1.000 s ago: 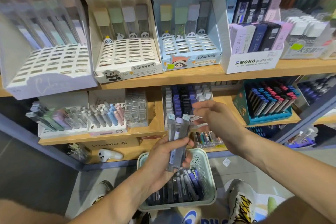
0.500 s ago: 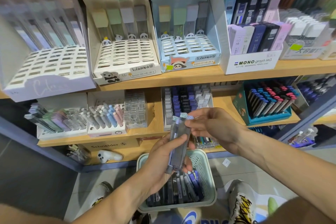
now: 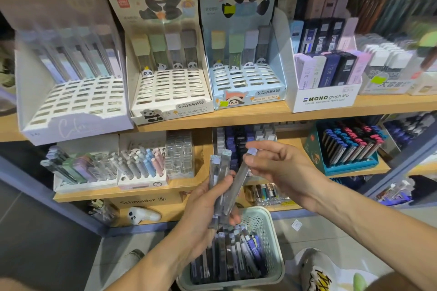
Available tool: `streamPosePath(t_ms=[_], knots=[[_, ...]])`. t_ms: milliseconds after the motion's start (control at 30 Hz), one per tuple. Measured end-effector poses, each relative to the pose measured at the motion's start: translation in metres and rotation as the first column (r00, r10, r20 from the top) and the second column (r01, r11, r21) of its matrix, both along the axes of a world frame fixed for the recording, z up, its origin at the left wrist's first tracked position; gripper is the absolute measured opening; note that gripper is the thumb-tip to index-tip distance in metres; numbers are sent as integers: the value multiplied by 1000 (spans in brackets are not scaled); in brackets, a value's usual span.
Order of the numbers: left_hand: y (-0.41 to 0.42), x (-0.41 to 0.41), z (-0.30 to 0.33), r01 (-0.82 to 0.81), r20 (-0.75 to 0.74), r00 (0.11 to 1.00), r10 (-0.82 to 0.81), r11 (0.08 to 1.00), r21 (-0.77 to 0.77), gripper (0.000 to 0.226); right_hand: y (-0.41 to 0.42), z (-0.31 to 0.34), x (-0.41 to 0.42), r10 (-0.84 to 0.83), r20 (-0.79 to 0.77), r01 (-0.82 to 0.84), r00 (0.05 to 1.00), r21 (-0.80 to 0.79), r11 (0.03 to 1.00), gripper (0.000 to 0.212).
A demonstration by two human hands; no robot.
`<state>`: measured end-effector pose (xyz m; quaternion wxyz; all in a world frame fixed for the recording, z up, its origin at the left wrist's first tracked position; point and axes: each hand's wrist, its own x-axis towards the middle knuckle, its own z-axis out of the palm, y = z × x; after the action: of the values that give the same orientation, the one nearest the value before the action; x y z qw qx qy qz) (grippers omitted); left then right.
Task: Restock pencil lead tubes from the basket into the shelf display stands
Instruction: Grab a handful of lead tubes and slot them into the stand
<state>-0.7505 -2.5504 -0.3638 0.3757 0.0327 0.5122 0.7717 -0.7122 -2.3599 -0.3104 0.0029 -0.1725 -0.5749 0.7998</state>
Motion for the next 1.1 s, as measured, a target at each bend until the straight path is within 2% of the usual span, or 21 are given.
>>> streamPosePath(t_ms=[133,233,333,433,600,800,967,1100], knots=[[-5,-3,-3,30,-2,1000,-29,999,45,34,-5,6,3,54,-43,-56,998,-47,997,43],[-7,-2,1,37,-21,999,-36,998,43,39,-7,10,4,84,-53,-84,995,4,996,39],[-4,0,9,16,-58,998,-16,1000,-8,39,-11,12,6,-17,-80,25,997,97,995,35],[-2,1,15,17,-156,988,-21,999,-31,43,-11,15,5,-140,-127,160,982,165,973,33],[-7,7,30,-26,-305,952,17,999,-25,38,-18,29,9,-140,-186,178,973,211,961,33],[-43,11,68,-139,-476,870,132,990,22,33,-54,66,8,-7,-314,82,949,226,971,39],[-68,-1,106,-306,-516,800,307,948,89,35,-100,96,-15,73,-388,14,919,216,976,48],[-87,-18,128,-434,-524,746,412,897,88,33,-129,119,-43,80,-385,25,920,262,965,50]])
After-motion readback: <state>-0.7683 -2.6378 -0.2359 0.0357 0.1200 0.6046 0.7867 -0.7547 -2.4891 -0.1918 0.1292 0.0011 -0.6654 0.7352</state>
